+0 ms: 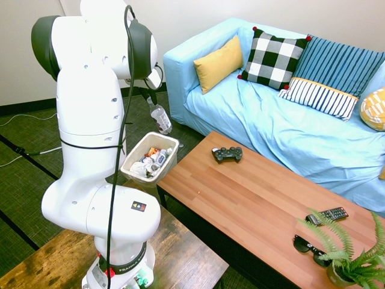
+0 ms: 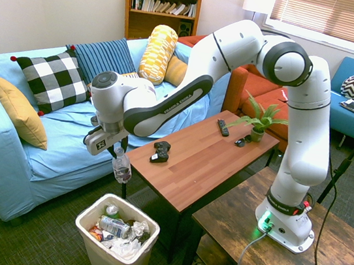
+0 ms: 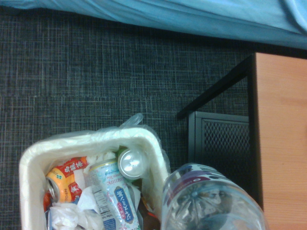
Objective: Throw the bottle in the trash bin
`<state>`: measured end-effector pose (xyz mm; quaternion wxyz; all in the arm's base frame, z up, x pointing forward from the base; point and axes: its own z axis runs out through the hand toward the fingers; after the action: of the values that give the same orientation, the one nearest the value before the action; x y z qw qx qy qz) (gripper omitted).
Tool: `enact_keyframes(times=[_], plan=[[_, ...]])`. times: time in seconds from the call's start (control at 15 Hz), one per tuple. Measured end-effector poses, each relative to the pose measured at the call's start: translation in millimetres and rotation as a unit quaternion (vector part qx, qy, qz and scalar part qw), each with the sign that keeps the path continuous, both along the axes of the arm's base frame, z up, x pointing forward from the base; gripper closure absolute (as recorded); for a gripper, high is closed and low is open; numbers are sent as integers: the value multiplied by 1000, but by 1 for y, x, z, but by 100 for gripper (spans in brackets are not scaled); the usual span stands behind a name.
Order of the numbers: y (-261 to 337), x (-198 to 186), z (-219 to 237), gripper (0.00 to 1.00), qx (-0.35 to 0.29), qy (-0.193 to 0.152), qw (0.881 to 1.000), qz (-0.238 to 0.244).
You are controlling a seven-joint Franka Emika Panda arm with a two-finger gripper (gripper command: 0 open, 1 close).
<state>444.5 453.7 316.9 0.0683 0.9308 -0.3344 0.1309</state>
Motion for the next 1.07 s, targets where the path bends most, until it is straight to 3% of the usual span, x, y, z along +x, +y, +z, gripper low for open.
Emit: enact_keyframes(times=[0.07,0.13,1.07], plan=[[2,3,-12,100,-5,4,1000,-2],[4,5,-21,0,-9,7,1000,-3],[-1,24,-41,0,-9,19,999,-28]])
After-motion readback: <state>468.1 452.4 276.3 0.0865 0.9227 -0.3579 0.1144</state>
